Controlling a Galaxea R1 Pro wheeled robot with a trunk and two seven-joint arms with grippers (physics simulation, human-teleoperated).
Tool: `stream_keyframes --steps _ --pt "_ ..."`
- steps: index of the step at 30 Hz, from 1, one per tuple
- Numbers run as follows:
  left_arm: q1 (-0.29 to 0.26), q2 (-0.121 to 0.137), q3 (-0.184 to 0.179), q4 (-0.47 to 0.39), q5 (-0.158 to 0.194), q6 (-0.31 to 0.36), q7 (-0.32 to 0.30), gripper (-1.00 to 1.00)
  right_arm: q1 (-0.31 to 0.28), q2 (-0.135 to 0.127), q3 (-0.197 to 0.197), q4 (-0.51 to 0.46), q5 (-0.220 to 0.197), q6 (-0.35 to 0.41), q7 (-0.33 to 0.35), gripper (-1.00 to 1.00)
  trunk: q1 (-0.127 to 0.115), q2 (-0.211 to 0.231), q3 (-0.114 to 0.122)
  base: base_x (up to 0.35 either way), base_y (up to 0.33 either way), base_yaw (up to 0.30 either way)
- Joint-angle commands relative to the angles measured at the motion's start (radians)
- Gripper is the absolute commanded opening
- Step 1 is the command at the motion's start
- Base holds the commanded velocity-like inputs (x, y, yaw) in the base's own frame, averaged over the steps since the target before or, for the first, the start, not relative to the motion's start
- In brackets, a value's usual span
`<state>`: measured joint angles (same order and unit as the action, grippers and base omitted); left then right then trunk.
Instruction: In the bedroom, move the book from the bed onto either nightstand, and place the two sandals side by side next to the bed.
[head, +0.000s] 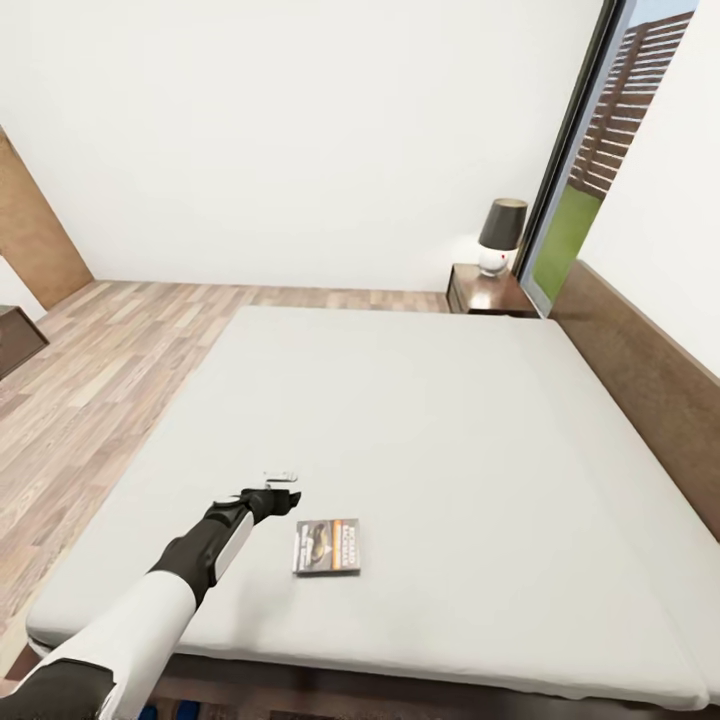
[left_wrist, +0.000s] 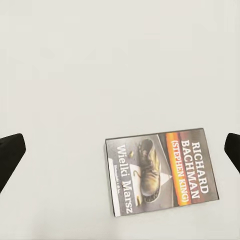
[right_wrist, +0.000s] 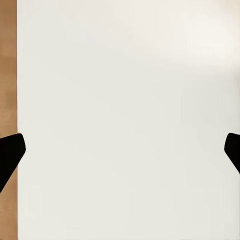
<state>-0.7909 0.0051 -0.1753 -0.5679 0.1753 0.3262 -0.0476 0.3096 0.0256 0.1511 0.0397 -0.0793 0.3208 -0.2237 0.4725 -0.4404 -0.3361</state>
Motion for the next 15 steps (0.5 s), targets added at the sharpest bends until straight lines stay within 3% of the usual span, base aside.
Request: stream_keyframes --steps 1,15 --pt "-0.002 -0.001 -0.003 -0.001 0.007 0.005 0.001 1.0 0.0 0.0 0.008 -0.001 -0.008 0.004 -0.003 1.0 0.0 -0.002 -0.003 0.0 0.0 0.073" --pt "-0.006 -0.022 -0.003 -0.002 0.003 0.004 0.0 1.0 0.0 0.0 0.007 -0.001 -0.008 0.004 -0.003 1.0 0.0 -0.002 -0.025 0.0 0.0 0.073"
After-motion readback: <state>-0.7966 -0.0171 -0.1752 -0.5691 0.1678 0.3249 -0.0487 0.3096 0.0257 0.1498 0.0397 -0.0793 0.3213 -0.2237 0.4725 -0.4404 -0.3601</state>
